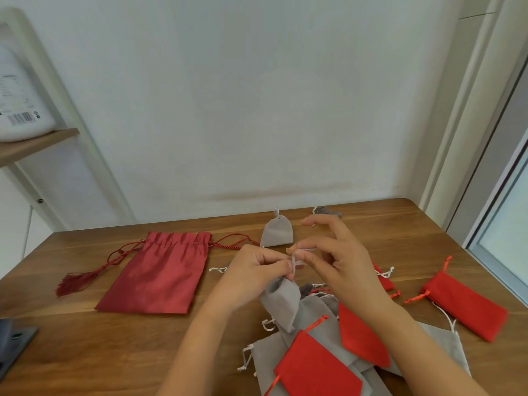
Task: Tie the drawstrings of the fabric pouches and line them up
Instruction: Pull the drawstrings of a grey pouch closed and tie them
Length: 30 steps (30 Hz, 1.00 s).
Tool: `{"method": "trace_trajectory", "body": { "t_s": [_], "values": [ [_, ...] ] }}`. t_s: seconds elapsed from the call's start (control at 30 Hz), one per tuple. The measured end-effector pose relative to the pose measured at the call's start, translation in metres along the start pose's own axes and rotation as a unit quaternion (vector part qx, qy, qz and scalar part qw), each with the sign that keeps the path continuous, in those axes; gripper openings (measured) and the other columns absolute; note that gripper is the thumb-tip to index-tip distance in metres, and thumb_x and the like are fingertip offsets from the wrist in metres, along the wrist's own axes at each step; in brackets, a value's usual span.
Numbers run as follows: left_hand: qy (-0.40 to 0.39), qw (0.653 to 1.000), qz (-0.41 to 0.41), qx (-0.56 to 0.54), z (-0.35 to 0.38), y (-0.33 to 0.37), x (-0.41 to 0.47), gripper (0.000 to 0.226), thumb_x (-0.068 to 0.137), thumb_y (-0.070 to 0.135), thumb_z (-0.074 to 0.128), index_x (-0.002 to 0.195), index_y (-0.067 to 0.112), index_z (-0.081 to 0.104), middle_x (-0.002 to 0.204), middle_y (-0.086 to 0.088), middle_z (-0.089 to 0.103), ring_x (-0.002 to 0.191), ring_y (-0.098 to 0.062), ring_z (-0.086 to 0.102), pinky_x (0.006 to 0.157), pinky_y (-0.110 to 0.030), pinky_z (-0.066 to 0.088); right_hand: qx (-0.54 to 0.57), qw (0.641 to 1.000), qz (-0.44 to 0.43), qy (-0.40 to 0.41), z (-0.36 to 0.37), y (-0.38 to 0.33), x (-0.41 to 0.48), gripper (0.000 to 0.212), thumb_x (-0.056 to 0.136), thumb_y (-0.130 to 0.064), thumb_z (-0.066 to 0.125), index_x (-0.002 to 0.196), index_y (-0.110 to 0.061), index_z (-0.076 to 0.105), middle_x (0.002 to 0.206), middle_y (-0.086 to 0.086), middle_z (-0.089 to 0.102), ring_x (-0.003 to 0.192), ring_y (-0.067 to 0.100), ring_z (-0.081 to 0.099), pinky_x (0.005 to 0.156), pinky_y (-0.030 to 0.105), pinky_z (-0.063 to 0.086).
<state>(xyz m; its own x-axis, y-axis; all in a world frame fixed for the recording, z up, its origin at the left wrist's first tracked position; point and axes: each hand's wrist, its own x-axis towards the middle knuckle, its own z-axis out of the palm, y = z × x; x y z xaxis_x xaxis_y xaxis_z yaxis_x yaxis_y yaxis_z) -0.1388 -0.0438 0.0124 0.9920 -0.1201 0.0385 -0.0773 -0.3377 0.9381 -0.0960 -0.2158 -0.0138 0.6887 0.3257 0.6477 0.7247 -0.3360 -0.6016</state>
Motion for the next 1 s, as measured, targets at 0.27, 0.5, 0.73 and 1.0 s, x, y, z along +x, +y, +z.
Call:
{"method": "trace_trajectory", "body": {
  "t_s": [0.27,0.5,0.73,1.0],
  "values": [
    [0.03,0.999,0.043,0.002,0.003,0.0,-0.001,0.017,0.084,0.021,0.072,0.067,0.016,0.074,0.068,0.003,0.071,0.068,-0.004,0.062,0.066,-0.016,0.043,0.145,0.982,0.106,-0.059,-0.001,-0.007,-0.002,0.005,0.092,-0.018,0.062,0.09,-0.016,0.067,0.066,-0.007,0.067,0.042,0.011,0.055,0.046,0.02,0.043],
    [0.093,0.992,0.045,-0.075,0.004,0.005,0.0,0.019,0.09,0.005,0.061,0.085,-0.008,0.073,0.047,0.014,0.058,0.038,0.006,0.046,0.044,-0.003,0.03,0.211,0.958,0.175,-0.083,-0.005,-0.005,0.002,0.022,0.08,-0.012,0.074,0.101,-0.019,0.07,0.076,0.004,0.072,0.066,0.01,0.067,0.061,0.021,0.054],
    [0.124,0.988,-0.015,-0.09,0.0,-0.001,0.003,0.016,0.09,0.014,0.062,0.088,0.012,0.078,0.079,0.011,0.074,0.068,0.004,0.063,0.052,-0.009,0.042,-0.004,0.999,0.037,-0.033,-0.015,0.007,0.005,0.011,0.081,-0.03,0.068,0.086,-0.028,0.077,0.064,-0.017,0.059,0.065,0.004,0.057,0.058,0.012,0.039],
    [0.113,0.973,-0.035,-0.198,-0.004,0.002,0.002,0.007,0.068,0.013,0.072,0.071,0.017,0.077,0.078,0.002,0.074,0.071,-0.004,0.066,0.064,-0.015,0.048,0.125,0.986,0.069,-0.081,-0.025,-0.006,0.003,0.006,0.078,-0.032,0.072,0.081,-0.034,0.076,0.072,-0.006,0.069,0.064,0.012,0.058,0.058,0.022,0.044]
  ]
}}
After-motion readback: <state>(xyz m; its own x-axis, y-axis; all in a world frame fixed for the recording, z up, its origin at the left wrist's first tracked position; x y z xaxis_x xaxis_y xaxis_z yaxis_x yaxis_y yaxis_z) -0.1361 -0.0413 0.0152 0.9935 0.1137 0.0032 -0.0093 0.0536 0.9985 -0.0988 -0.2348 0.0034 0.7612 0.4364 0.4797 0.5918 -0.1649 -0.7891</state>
